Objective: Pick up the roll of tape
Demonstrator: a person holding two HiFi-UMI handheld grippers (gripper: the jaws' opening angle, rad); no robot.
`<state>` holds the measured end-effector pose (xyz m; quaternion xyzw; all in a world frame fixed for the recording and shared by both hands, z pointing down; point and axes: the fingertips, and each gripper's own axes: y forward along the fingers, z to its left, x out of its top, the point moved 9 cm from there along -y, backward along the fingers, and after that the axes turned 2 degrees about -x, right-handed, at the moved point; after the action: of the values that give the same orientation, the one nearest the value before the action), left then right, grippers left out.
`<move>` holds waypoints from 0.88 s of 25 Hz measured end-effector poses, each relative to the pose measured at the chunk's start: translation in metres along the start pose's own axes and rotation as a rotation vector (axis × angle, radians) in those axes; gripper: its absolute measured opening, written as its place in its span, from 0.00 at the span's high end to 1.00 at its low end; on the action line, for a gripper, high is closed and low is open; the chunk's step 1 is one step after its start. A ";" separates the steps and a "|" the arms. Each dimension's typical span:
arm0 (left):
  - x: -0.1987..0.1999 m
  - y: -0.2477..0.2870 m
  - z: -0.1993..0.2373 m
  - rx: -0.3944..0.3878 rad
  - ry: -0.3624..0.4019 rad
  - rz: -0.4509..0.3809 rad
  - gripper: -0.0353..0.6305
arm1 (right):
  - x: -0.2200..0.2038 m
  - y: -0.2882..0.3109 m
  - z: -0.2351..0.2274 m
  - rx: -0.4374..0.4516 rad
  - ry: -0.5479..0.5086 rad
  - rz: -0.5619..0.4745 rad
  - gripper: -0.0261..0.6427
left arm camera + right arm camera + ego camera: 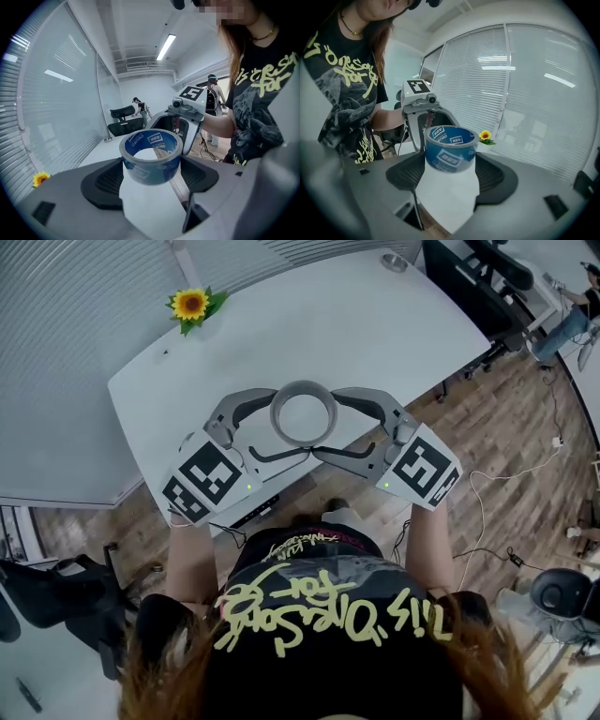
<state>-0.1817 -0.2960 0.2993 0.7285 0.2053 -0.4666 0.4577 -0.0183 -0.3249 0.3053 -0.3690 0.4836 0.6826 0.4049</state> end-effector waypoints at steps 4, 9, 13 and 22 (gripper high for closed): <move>0.005 -0.001 -0.003 -0.008 0.002 -0.009 0.38 | 0.004 -0.007 0.003 -0.013 0.010 0.003 0.46; 0.009 0.001 -0.009 -0.013 0.003 -0.013 0.38 | 0.005 -0.015 0.006 -0.016 0.007 0.011 0.46; 0.012 0.002 -0.011 -0.024 -0.007 -0.028 0.38 | 0.004 -0.020 0.006 -0.010 0.015 -0.011 0.46; 0.019 0.009 -0.012 -0.049 -0.013 -0.057 0.38 | 0.003 -0.033 0.003 -0.028 0.019 -0.019 0.46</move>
<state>-0.1593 -0.2925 0.2887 0.7078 0.2343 -0.4789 0.4634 0.0097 -0.3145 0.2916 -0.3854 0.4744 0.6820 0.4016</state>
